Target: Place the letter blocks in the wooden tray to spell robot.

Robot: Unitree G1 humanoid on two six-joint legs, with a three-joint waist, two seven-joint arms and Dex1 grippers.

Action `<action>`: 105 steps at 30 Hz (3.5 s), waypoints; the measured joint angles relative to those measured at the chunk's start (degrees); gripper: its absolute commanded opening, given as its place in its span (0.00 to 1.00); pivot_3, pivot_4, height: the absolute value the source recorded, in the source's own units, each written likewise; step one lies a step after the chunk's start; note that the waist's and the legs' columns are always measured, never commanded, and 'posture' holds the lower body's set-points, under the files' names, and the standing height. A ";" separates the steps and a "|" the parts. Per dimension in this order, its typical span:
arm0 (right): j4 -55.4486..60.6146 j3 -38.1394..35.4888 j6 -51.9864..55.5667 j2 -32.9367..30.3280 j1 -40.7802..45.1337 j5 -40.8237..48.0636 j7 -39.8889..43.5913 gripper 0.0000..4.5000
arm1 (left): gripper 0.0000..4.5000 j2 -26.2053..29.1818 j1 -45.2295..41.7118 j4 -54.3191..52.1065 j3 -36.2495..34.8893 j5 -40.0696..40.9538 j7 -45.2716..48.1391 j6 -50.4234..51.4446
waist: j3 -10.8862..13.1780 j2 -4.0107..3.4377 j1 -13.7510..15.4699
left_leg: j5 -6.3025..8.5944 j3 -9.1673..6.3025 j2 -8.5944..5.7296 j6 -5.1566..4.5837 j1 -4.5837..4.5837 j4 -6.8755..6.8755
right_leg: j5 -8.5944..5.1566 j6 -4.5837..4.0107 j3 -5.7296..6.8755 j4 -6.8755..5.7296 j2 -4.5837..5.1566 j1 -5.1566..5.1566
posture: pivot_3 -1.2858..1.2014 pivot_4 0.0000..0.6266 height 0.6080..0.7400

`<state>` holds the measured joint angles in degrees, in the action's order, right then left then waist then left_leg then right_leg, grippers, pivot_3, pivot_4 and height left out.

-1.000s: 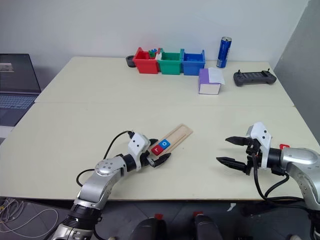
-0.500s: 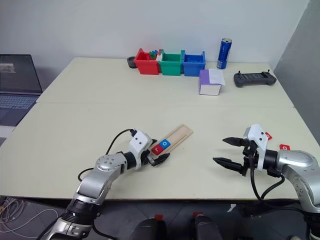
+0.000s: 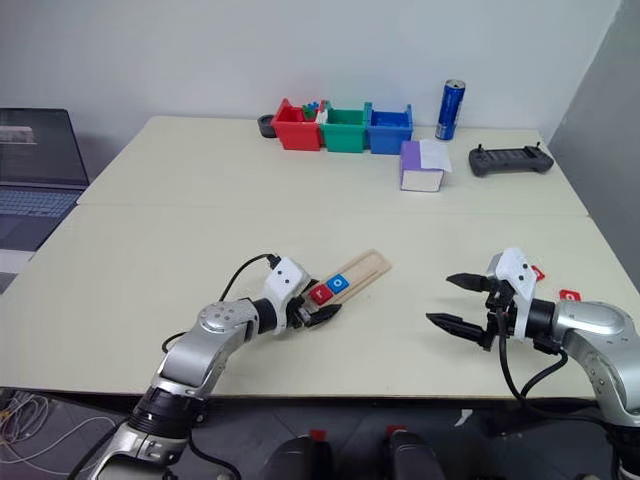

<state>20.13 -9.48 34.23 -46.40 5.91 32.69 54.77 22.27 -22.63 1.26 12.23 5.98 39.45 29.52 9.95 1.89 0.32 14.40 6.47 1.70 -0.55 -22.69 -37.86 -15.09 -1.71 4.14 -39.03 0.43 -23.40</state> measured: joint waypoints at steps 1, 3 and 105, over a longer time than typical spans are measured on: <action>0.08 -0.06 0.02 0.00 -0.21 0.01 -0.20 1.00 | 0.75 -0.04 -1.14 1.64 0.70 -0.25 1.05 -1.41 | 0.00 0.00 0.16 | 0.00 0.00 -0.01 0.00 -0.02 -0.01 | 0.00 0.00 0.01 0.01 0.00 0.00 | 0.52 0.24 1.00; 0.43 -0.39 0.02 0.00 -0.78 0.02 -0.52 1.00 | 0.75 -0.27 -3.30 5.25 2.49 -0.95 3.73 -5.43 | 0.00 0.00 0.57 | 0.01 -0.01 -0.02 -0.01 -0.09 -0.02 | 0.00 0.00 0.02 0.07 0.01 -0.02 | 0.52 0.24 1.00; 10.54 -12.40 2.45 -5.34 -16.17 4.44 -0.53 1.00 | 0.99 9.94 -17.62 33.19 -8.09 7.87 50.98 -31.90 | 0.06 0.11 -0.44 | 0.06 -0.10 0.02 -0.10 -0.24 -0.07 | -0.02 -0.01 0.11 0.08 -0.03 -0.16 | 0.52 0.24 1.00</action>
<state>30.67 -21.88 36.68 -51.75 -10.26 37.13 54.24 32.21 -40.24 34.45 4.14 13.85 90.42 -2.39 10.01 2.00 -0.12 14.46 6.37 1.72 -0.65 -22.93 -37.93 -15.11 -1.72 4.25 -38.95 0.40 -23.56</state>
